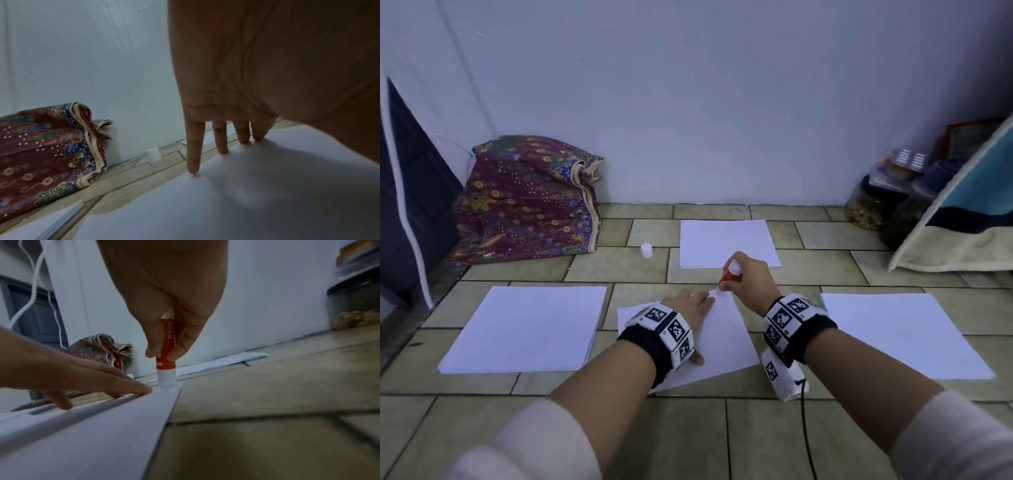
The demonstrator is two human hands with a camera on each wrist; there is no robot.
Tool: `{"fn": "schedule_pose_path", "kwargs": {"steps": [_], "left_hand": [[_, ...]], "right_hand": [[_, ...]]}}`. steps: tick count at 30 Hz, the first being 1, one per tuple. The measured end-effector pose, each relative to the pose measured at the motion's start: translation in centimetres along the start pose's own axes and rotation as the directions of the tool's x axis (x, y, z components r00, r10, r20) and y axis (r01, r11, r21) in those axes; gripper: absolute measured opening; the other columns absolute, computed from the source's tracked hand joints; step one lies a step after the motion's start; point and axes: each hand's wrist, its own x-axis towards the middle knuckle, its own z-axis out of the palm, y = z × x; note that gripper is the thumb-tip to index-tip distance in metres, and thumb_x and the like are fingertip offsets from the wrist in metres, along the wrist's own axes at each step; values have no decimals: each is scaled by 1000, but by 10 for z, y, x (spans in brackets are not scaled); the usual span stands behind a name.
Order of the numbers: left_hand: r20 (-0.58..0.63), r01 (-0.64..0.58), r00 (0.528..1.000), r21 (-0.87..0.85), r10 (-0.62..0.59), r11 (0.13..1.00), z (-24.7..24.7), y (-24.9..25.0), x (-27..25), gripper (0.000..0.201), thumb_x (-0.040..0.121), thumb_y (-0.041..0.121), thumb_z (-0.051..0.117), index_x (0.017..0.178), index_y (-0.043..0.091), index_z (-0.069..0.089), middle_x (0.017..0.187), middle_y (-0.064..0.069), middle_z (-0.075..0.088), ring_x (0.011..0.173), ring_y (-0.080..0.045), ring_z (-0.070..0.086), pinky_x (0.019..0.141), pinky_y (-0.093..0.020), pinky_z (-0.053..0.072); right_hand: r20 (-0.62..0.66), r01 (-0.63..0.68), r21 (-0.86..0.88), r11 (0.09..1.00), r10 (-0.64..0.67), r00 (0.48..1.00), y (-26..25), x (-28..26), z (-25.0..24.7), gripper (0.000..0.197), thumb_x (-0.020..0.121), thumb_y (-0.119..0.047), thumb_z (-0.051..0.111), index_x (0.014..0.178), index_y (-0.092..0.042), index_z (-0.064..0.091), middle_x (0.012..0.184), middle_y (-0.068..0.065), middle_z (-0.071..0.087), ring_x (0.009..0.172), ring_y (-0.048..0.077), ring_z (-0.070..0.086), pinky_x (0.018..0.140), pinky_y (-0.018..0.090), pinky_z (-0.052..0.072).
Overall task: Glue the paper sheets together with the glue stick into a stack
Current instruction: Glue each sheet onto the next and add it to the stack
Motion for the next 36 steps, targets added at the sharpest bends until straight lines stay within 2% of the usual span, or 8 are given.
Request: {"fn": "schedule_pose_path", "kwargs": {"steps": [12, 14, 18, 22, 27, 30, 32, 36], "left_hand": [[18, 12, 1000, -36, -12, 999, -1, -1, -2, 116, 71, 54, 77, 154, 17, 4, 161, 1, 5, 140, -24, 19, 104, -44, 36], [17, 12, 1000, -30, -12, 999, -1, -1, -2, 116, 72, 54, 76, 154, 17, 4, 161, 1, 5, 141, -24, 19, 105, -44, 36], [2, 8, 1000, -36, -8, 999, 0, -1, -3, 114, 71, 54, 76, 153, 18, 6, 161, 1, 7, 140, -24, 20, 105, -44, 36], [-3, -14, 1000, -26, 14, 1000, 2, -4, -1, 111, 70, 57, 76, 152, 23, 9, 161, 3, 7, 139, -24, 20, 101, -44, 37], [20, -17, 1000, 2, 17, 1000, 3, -6, 1, 111, 72, 58, 74, 153, 27, 6, 162, 5, 2, 140, -23, 18, 103, -44, 38], [56, -24, 998, -10, 25, 1000, 1, -7, 1, 105, 78, 58, 69, 154, 28, 3, 162, 5, -1, 142, -24, 14, 106, -46, 37], [79, -29, 996, -41, 32, 999, -2, -9, 1, 94, 85, 57, 60, 154, 28, 2, 162, 5, -3, 144, -24, 10, 108, -48, 35], [63, 17, 998, -29, -15, 999, -7, -10, -2, 83, 89, 54, 56, 153, 25, 11, 160, -1, 7, 144, -24, 14, 106, -43, 37]], "right_hand": [[225, 148, -308, 940, -79, 971, -14, -19, -15, 33, 84, -13, 70, 111, -7, 52, 111, 13, 60, 102, 27, 55, 77, 30, 46], [244, 179, -309, 934, -104, 964, -12, -28, -18, 30, 83, -12, 70, 108, -8, 53, 108, 11, 61, 99, 25, 56, 78, 29, 47], [278, 216, -264, 940, -140, 950, -5, -46, -25, 23, 82, -9, 70, 100, -11, 55, 92, 2, 64, 77, 10, 56, 60, 12, 41], [292, 239, -227, 944, -169, 941, 6, -63, -30, 23, 81, -6, 70, 87, -16, 51, 85, 0, 69, 80, 14, 62, 70, 20, 48], [318, 233, -242, 942, -150, 936, 13, -78, -33, 21, 81, -8, 70, 94, -14, 54, 75, -11, 60, 70, 3, 55, 60, 8, 40], [318, 140, -203, 969, -70, 946, 17, -82, -38, 27, 76, -9, 75, 92, -15, 54, 78, -10, 60, 69, 5, 57, 59, 13, 42], [274, -52, -12, 999, 53, 960, 25, -81, -43, 30, 73, -4, 78, 93, -10, 56, 80, 1, 63, 63, 12, 60, 54, 19, 48], [276, -373, 548, 749, 259, 926, 42, -77, -55, 9, 84, 3, 66, 78, -2, 61, 71, 9, 63, 55, 12, 59, 51, 20, 47]]}}
